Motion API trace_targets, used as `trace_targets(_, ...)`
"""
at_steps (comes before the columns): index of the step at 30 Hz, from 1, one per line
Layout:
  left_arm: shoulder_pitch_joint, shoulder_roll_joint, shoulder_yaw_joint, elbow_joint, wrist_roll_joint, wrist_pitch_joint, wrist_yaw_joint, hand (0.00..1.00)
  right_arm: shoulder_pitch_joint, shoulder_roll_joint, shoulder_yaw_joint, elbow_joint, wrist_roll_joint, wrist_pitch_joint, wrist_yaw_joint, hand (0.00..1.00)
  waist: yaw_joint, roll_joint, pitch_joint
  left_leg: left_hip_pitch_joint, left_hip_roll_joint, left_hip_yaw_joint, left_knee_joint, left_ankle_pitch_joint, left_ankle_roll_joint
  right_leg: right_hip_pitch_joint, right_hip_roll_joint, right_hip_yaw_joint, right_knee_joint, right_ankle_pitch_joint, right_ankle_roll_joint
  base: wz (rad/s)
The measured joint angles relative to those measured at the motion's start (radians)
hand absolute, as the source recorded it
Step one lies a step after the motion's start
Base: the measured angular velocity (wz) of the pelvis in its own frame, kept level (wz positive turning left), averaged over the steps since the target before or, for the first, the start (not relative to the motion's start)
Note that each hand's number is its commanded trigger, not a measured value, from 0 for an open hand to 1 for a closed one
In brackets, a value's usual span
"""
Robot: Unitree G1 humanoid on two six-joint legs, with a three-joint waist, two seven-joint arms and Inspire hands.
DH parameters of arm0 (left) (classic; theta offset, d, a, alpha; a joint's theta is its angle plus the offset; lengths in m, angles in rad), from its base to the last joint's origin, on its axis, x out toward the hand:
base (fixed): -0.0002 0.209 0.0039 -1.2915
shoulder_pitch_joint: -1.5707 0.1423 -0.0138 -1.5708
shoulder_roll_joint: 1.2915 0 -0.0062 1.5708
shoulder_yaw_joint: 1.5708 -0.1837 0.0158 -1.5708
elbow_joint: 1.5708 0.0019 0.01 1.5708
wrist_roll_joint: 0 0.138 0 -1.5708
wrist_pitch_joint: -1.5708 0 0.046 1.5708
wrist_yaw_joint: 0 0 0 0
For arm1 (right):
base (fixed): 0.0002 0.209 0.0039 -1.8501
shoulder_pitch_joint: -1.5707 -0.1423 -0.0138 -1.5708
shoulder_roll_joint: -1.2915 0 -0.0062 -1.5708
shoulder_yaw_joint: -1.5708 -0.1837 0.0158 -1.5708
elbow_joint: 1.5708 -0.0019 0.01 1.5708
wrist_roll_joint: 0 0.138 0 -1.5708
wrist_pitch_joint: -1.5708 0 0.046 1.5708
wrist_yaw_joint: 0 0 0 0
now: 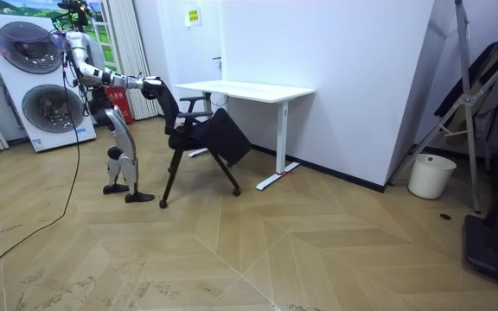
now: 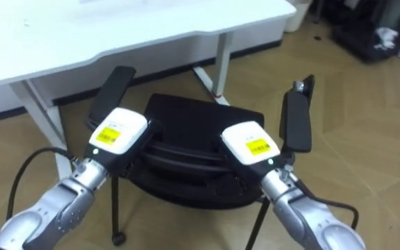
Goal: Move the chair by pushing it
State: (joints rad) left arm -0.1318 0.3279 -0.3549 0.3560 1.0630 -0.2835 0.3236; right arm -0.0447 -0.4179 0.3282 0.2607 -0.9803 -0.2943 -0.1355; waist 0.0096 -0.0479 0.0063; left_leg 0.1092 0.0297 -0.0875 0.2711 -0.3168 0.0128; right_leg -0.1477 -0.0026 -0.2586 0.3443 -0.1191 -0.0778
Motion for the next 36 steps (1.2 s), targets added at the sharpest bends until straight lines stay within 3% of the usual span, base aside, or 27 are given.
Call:
trace_targets(4,-0.001,0.0,0.011,-0.009,0.0,0.001,-0.007,1.0,-0.01,0.01,0.0,0.0,-0.003,0.003,0.004,1.0,0.03,-0.011,0.0053,-0.006,0.016,0.007,0.063,-0.017,-0.028,0.008,0.0,-0.022,0.041,-0.059,-0.012,0.2)
trace_targets(5,0.002,0.001,0.014,-0.013,0.0,0.0,-0.014,1.0,-0.009,0.019,0.0,0.004,-0.007,0.004,0.006,1.0,0.032,-0.014,0.0082,-0.022,0.029,0.005,0.124,-0.026,-0.044,0.029,0.003,-0.039,0.042,-0.074,-0.017,0.34)
trace_targets(7,0.006,0.007,0.018,-0.016,0.0,-0.001,-0.022,1.0,-0.009,0.026,0.001,0.006,-0.007,0.003,0.007,1.0,0.042,-0.022,0.0129,-0.058,0.038,0.012,0.235,-0.03,-0.049,0.053,0.004,-0.058,0.052,-0.101,-0.025,0.31)
trace_targets(9,0.008,0.008,0.02,-0.018,0.0,-0.001,-0.021,1.0,-0.009,0.037,0.001,0.015,-0.007,0.002,0.006,1.0,0.05,-0.025,0.0169,-0.103,0.076,0.056,0.364,-0.026,-0.06,0.089,0.008,-0.108,0.057,-0.128,-0.044,0.35)
trace_targets(14,0.001,-0.004,0.02,0.002,0.0,-0.001,-0.005,1.0,-0.016,0.033,0.001,0.024,-0.007,0.003,-0.003,1.0,0.054,-0.03,0.0149,-0.144,0.123,0.125,0.438,0.018,-0.102,0.139,0.013,-0.165,0.024,-0.151,-0.057,0.43)
trace_targets(15,0.002,-0.004,0.021,-0.001,0.0,0.0,-0.003,1.0,-0.017,0.031,0.001,0.022,-0.007,0.003,-0.001,1.0,0.053,-0.033,0.0108,-0.163,0.131,0.14,0.434,0.02,-0.104,0.146,0.013,-0.175,0.009,-0.151,-0.057,0.35)
trace_targets(16,0.001,-0.004,0.021,-0.002,0.001,0.001,-0.002,1.0,-0.018,0.029,0.001,0.02,-0.007,0.004,-0.002,1.0,0.052,-0.035,0.0116,-0.181,0.133,0.14,0.431,0.02,-0.104,0.15,0.011,-0.185,0.001,-0.152,-0.058,0.31)
trace_targets(18,0.003,-0.007,0.021,-0.004,0.011,0.004,0.004,1.0,-0.02,0.029,0.001,0.026,-0.007,0.005,-0.004,1.0,0.054,-0.058,0.0207,-0.269,0.129,0.163,0.402,0.021,-0.101,0.176,-0.001,-0.205,-0.03,-0.154,-0.054,0.22)
trace_targets(20,0.008,-0.009,0.02,-0.005,0.022,0.004,0.009,1.0,-0.011,0.03,0.002,0.03,-0.007,0.003,-0.01,1.0,0.054,-0.065,0.0189,-0.331,0.113,0.171,0.321,0.035,-0.095,0.205,-0.003,-0.225,-0.06,-0.154,-0.049,0.23)
trace_targets(22,0.015,-0.012,0.02,-0.005,0.038,0.003,0.019,1.0,0.0,0.032,0.003,0.031,-0.007,0.003,-0.018,1.0,0.056,-0.07,0.0167,-0.373,0.095,0.188,0.2,0.091,-0.08,0.229,-0.003,-0.232,-0.071,-0.16,-0.039,0.14)
trace_targets(23,0.018,-0.014,0.02,-0.004,0.043,0.002,0.019,1.0,0.006,0.033,0.003,0.034,-0.007,0.001,-0.025,1.0,0.066,-0.07,0.0163,-0.386,0.085,0.198,0.132,0.16,-0.068,0.237,-0.004,-0.228,-0.073,-0.165,-0.032,-0.18)
trace_targets(24,0.027,-0.019,0.02,-0.006,0.048,0.002,0.019,1.0,0.014,0.032,0.003,0.036,-0.007,-0.001,-0.028,1.0,0.082,-0.073,0.0085,-0.385,0.074,0.202,0.08,0.23,-0.058,0.244,-0.004,-0.218,-0.077,-0.17,-0.023,-0.21)
trace_targets(26,0.047,-0.02,0.021,-0.029,0.05,0.003,0.015,1.0,0.032,0.032,0.003,0.021,-0.008,0.0,-0.029,1.0,0.085,-0.071,-0.0112,-0.376,0.055,0.201,0.037,0.314,-0.041,0.252,-0.006,-0.213,-0.081,-0.178,-0.009,-0.02)
trace_targets(27,0.054,-0.015,0.027,-0.046,0.051,0.003,0.01,1.0,0.035,0.033,0.003,0.01,-0.008,0.003,-0.03,1.0,0.085,-0.081,-0.012,-0.365,0.039,0.203,0.028,0.332,-0.028,0.252,-0.017,-0.207,-0.076,-0.183,-0.001,0.1)
trace_targets(31,0.048,-0.005,0.041,-0.058,0.049,0.006,-0.007,1.0,0.023,0.039,0.005,0.002,-0.011,0.013,-0.03,1.0,0.108,-0.097,-0.0038,-0.342,0.01,0.22,0.029,0.32,-0.017,0.264,-0.047,-0.187,-0.072,-0.192,0.024,-0.06)
trace_targets(36,0.044,-0.003,0.047,-0.071,0.047,0.005,-0.025,1.0,0.022,0.042,0.004,-0.006,-0.013,0.019,-0.03,1.0,0.135,-0.118,0.0048,-0.32,-0.025,0.232,0.046,0.267,-0.006,0.278,-0.088,-0.18,-0.055,-0.23,0.059,0.0)
